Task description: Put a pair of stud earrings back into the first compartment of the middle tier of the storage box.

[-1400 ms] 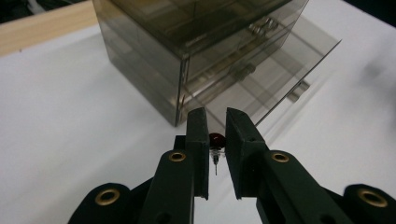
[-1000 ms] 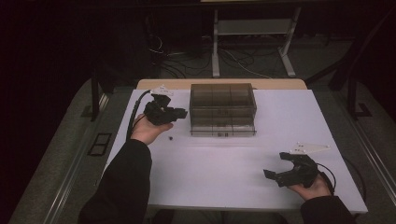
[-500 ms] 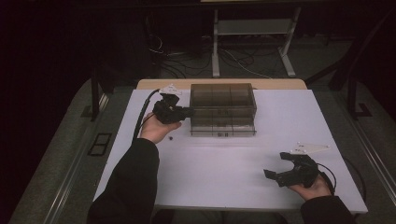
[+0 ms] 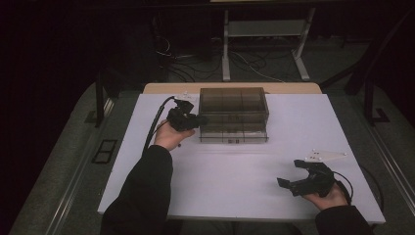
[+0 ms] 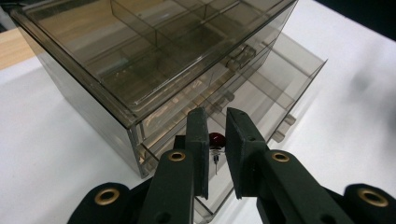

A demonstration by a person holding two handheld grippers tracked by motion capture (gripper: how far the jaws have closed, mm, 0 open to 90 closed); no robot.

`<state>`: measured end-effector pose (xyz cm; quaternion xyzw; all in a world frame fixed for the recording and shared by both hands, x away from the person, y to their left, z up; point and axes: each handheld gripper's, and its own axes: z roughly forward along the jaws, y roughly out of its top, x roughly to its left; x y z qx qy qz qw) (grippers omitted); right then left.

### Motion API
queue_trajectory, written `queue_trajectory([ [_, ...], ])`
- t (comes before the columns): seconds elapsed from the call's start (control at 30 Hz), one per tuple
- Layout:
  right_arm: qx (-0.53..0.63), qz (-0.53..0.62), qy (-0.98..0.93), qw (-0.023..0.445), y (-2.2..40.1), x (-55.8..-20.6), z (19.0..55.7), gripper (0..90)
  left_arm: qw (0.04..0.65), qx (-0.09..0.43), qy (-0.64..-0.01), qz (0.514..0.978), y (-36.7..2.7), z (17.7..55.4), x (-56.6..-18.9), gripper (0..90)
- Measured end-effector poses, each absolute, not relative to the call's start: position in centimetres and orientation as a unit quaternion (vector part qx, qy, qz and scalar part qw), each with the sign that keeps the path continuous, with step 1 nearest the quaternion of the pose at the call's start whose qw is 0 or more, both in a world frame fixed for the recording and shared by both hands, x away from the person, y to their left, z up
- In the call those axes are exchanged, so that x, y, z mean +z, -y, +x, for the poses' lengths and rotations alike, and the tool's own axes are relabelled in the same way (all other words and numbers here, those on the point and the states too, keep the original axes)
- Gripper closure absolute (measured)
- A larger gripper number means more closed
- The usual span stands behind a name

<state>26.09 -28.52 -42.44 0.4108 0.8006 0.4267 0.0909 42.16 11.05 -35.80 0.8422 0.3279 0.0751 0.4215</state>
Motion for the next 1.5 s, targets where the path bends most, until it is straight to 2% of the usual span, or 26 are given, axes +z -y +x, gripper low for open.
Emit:
queue_trajectory([
  [0.97,0.428,0.406,-0.803,0.085,28.4,-42.5,26.0,0.2,0.372,0.061,-0.329,0.866,-9.1,42.9,-39.9,77.2],
  [1.03,0.429,0.407,-0.802,0.084,28.4,-42.5,26.0,0.2,0.377,0.064,-0.325,0.865,-9.2,43.0,-39.8,71.6],
  [1.1,0.429,0.407,-0.802,0.083,28.4,-42.4,26.0,0.2,0.381,0.064,-0.325,0.863,-9.3,42.9,-39.6,69.8],
  [1.13,0.429,0.406,-0.802,0.084,28.4,-42.4,26.0,0.2,0.385,0.069,-0.325,0.861,-9.3,42.8,-39.5,64.0],
  [1.2,0.429,0.406,-0.803,0.084,28.3,-42.5,26.0,0.2,0.391,0.073,-0.319,0.860,-9.5,42.7,-39.1,62.8],
  [1.3,0.428,0.406,-0.803,0.083,28.3,-42.5,26.0,0.2,0.408,0.067,-0.325,0.851,-10.0,42.6,-38.4,55.5],
  [1.5,0.428,0.407,-0.802,0.085,28.4,-42.4,26.0,0.2,0.432,0.073,-0.323,0.839,-11.2,42.0,-37.2,34.6],
])
